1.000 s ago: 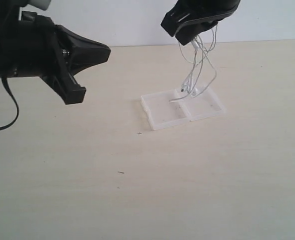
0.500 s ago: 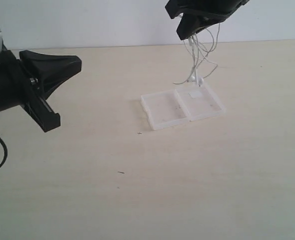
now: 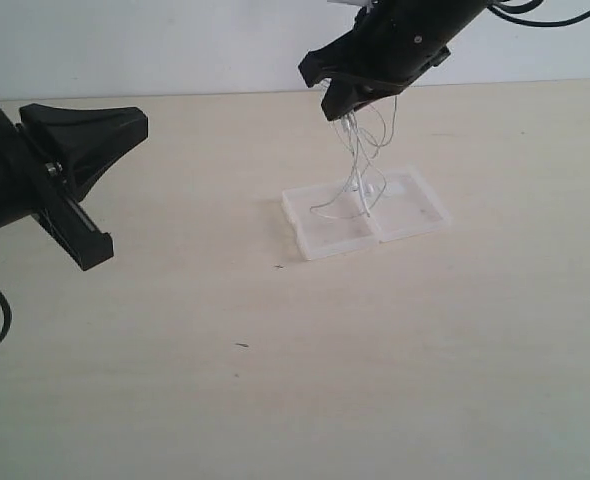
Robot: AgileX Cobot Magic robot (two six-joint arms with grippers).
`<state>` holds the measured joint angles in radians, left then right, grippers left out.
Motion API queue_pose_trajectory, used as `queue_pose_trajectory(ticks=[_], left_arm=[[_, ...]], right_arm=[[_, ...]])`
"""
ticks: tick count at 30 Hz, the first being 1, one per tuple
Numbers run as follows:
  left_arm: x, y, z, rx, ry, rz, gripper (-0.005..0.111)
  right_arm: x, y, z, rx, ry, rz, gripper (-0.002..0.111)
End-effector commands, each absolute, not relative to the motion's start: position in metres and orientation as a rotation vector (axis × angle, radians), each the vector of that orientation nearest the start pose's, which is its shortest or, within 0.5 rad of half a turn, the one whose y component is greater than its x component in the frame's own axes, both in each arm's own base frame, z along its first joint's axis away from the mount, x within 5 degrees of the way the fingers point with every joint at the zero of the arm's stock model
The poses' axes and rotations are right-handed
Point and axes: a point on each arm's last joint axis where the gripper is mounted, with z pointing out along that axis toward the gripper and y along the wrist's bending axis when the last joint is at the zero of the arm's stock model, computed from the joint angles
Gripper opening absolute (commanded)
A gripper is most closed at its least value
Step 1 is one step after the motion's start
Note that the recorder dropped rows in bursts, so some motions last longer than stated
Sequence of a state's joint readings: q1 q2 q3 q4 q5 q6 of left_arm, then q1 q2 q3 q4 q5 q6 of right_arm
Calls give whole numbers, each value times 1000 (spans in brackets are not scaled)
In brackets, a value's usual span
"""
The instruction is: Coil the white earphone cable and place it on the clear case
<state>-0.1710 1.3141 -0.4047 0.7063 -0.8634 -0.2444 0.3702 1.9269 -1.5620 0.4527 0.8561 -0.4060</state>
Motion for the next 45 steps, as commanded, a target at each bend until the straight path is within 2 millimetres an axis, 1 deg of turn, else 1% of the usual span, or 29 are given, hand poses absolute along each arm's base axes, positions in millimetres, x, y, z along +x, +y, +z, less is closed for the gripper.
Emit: queue_pose_trajectory(ticks=[1,7,14,18,23,25,33,41,45], left_arm=[[220,-82,230,709,1493,-362,0],[220,-82,230,707,1496,-362,0],[220,-82,230,707,1496,-362,0],[220,-82,229,707,1501,-362,0],[223,-82,225,691,1519,-361,0],[224,-81,224,689,1522,-351,0],[227,-81,222,680,1516,-353,0],[227,-82,222,680,1515,-354,0],[226,-82,222,680,1511,-356,0]], right_arm=[[395,181,240,-687,2523,520,0],[403,183,219,-669,2544,507,0],[408,183,192,-716,2601,460,0],[407,181,177,-744,2614,427,0],[403,175,162,-690,2583,381,0],[402,174,158,-696,2582,371,0],[397,176,155,-709,2608,394,0],[391,172,140,-673,2604,359,0],[391,172,139,-677,2604,357,0]])
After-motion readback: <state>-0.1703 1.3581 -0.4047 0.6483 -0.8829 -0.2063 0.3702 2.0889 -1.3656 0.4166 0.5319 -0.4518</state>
